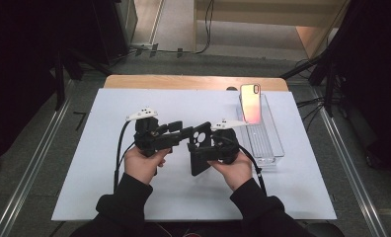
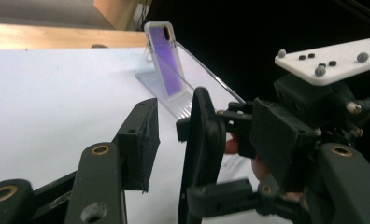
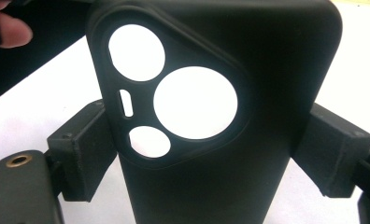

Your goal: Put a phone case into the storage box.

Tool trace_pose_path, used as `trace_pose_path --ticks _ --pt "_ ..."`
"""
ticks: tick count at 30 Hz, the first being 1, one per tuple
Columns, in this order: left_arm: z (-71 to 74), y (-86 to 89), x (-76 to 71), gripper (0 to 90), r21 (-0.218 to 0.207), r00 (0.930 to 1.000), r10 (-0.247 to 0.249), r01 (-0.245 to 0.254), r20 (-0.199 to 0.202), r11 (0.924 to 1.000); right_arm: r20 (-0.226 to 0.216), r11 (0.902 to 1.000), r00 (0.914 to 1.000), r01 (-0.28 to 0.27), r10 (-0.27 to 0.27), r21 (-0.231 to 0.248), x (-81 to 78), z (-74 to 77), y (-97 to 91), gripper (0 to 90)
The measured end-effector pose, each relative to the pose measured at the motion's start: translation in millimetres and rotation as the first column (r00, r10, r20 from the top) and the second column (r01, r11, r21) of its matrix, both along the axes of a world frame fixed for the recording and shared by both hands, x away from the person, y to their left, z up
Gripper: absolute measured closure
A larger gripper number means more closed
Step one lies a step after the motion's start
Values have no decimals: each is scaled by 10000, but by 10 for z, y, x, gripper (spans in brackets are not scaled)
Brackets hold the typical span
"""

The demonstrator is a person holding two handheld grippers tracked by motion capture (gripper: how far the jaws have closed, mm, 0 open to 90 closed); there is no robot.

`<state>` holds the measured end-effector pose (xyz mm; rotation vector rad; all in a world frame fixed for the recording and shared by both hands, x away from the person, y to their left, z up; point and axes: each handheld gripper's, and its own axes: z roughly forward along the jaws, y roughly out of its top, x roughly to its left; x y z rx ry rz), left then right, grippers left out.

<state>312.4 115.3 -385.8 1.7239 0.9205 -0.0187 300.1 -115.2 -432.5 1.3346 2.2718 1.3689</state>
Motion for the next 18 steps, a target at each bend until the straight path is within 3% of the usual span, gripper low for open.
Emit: trace_pose_path --ticks 10,18 --pt "-77 162 -48 388 165 9985 -269 277 -479 9995 -33 9996 9997 260 -260 -132 44 -10 -96 123" --pt "-172 292 -58 350 304 9973 -506 523 -538 9982 -55 9996 9997 244 -245 -128 66 49 -168 123"
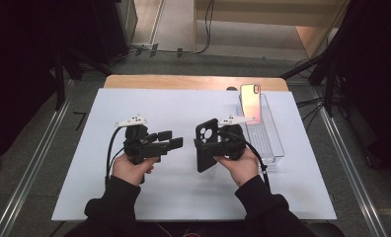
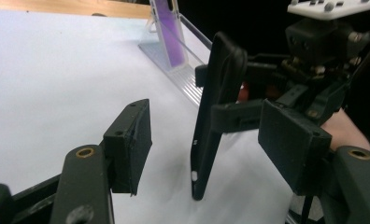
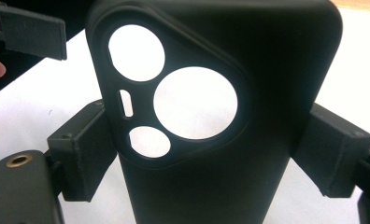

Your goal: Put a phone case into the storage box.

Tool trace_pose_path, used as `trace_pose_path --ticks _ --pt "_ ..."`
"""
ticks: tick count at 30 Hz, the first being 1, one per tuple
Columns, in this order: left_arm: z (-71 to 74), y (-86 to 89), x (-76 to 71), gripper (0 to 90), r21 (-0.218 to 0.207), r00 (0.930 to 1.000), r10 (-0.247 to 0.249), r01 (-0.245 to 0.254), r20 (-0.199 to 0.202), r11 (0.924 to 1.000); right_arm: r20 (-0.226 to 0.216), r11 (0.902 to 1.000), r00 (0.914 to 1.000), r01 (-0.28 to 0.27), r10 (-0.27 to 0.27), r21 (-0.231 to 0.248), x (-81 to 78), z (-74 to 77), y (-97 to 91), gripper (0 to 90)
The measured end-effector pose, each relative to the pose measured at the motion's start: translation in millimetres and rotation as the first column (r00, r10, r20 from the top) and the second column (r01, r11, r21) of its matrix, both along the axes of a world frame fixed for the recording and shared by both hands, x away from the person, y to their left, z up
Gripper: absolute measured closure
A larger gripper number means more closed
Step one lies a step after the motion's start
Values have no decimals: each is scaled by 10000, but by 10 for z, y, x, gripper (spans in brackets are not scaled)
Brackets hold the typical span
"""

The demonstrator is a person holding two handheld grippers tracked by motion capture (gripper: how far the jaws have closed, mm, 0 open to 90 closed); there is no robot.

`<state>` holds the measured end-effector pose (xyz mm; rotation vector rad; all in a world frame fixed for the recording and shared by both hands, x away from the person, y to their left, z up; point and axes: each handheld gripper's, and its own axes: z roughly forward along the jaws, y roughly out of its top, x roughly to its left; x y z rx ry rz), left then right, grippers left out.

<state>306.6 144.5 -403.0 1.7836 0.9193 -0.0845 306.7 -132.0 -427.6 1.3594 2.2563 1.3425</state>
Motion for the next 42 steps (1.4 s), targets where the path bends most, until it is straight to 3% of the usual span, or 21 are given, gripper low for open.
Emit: trace_pose_path --ticks 9,18,25,31,42 --pt "-122 71 -14 336 510 9960 -724 751 -524 9959 110 9998 9997 -202 203 -81 5 91 -78 123" --pt "-228 132 -66 336 1286 9912 -1261 1301 -392 9831 121 9968 9968 -787 788 -144 9 205 -134 123" --pt "-307 190 -86 322 1464 9853 -1614 1679 -553 9749 68 9932 9933 -1149 1150 -158 20 309 -199 123" --pt "-362 262 -101 305 1517 9842 -1601 1700 -753 9737 105 9909 9908 -1345 1346 -103 44 397 -287 123" --pt "-417 417 -156 305 1860 9896 -1298 1393 -624 9726 189 9920 9919 -1258 1259 -97 83 564 -491 124"
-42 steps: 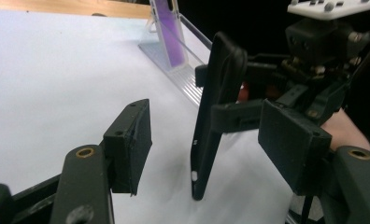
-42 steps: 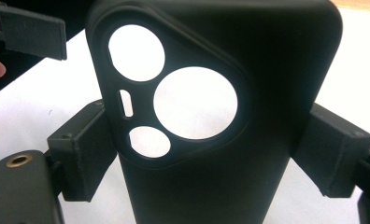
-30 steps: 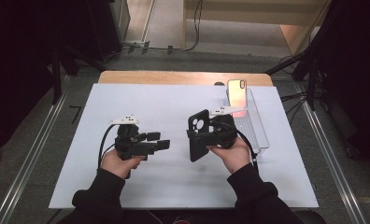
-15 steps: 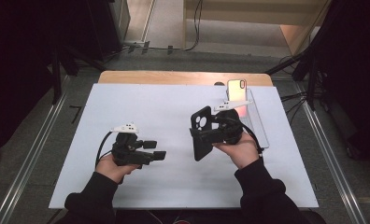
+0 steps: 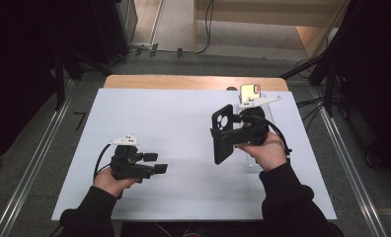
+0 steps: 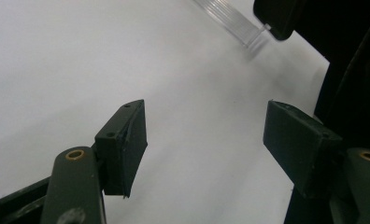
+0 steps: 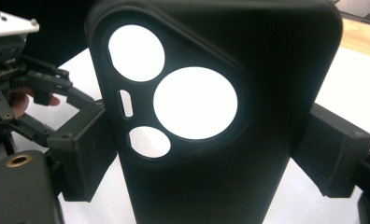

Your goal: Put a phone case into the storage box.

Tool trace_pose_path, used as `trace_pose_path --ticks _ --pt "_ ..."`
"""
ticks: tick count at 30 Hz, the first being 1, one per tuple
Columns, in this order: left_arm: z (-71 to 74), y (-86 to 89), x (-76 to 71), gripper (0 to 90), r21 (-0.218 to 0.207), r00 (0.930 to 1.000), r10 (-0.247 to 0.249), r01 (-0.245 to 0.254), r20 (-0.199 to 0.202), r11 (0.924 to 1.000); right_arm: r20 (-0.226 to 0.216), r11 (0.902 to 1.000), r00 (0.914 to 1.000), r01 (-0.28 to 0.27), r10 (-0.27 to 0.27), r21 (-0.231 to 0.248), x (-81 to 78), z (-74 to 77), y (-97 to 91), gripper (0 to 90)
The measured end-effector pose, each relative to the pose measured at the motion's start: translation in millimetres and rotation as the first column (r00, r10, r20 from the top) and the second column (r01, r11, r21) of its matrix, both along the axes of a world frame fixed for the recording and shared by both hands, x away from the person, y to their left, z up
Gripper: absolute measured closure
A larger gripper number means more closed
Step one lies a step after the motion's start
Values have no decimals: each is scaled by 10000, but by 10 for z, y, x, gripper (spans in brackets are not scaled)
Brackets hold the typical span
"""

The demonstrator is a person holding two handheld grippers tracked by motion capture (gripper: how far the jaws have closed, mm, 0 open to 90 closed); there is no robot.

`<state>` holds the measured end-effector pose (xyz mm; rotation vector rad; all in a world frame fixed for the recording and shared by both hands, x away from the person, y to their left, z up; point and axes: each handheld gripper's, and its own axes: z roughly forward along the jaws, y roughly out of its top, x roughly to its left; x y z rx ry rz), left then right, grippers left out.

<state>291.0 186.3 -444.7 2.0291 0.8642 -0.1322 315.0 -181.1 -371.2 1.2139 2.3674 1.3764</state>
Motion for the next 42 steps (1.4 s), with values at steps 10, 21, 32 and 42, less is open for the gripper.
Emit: trace_pose_path --ticks 10,21,32,42 --pt "-38 82 -29 305 150 9998 197 -196 -58 9997 291 9985 9981 551 -552 34 66 141 -237 124" --pt "-52 160 -51 305 127 9986 509 -507 -140 9986 627 9832 9812 1820 -1823 96 146 228 -523 124" --pt "-56 195 -31 305 65 9981 595 -594 -152 9982 778 9479 9452 3186 -3170 -89 245 150 -738 124" --pt "-64 182 -32 305 136 9982 579 -577 -132 9982 784 9168 9148 3987 -3962 -199 339 14 -835 124"
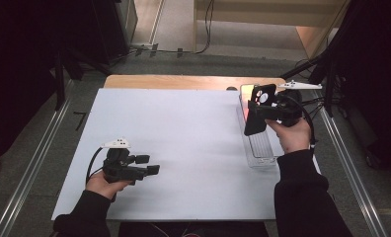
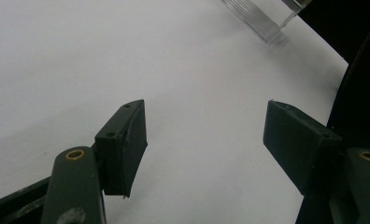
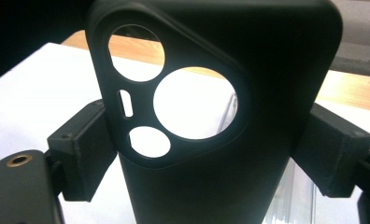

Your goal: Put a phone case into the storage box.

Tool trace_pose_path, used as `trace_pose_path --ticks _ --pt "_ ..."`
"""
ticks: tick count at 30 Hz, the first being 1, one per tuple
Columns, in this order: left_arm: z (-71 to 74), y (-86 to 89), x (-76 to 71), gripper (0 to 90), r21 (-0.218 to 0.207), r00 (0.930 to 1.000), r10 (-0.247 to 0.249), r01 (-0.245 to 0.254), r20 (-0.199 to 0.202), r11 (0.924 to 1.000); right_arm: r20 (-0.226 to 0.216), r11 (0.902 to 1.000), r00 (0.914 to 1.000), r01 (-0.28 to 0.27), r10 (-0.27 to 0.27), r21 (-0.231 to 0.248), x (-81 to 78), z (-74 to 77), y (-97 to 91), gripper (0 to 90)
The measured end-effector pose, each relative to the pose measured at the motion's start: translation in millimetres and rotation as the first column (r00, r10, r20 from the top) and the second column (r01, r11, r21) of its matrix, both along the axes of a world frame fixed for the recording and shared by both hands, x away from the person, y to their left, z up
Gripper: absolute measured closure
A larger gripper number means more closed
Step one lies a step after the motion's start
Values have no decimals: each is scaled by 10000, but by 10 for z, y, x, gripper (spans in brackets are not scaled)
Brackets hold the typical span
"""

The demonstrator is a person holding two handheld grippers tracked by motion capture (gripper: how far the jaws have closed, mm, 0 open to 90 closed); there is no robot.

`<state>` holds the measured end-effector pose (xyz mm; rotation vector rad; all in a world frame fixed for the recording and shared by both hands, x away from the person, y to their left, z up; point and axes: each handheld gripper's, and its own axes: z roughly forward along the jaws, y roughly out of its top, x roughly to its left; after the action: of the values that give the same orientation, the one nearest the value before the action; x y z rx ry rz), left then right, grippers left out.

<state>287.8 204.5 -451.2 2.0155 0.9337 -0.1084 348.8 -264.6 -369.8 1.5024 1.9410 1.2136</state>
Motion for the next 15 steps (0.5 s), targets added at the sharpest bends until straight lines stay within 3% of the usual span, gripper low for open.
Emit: trace_pose_path --ticks 15 --pt "-3 -8 0 305 60 10000 -31 31 2 10000 -196 9947 9946 1014 -1018 -171 158 -173 -159 124"
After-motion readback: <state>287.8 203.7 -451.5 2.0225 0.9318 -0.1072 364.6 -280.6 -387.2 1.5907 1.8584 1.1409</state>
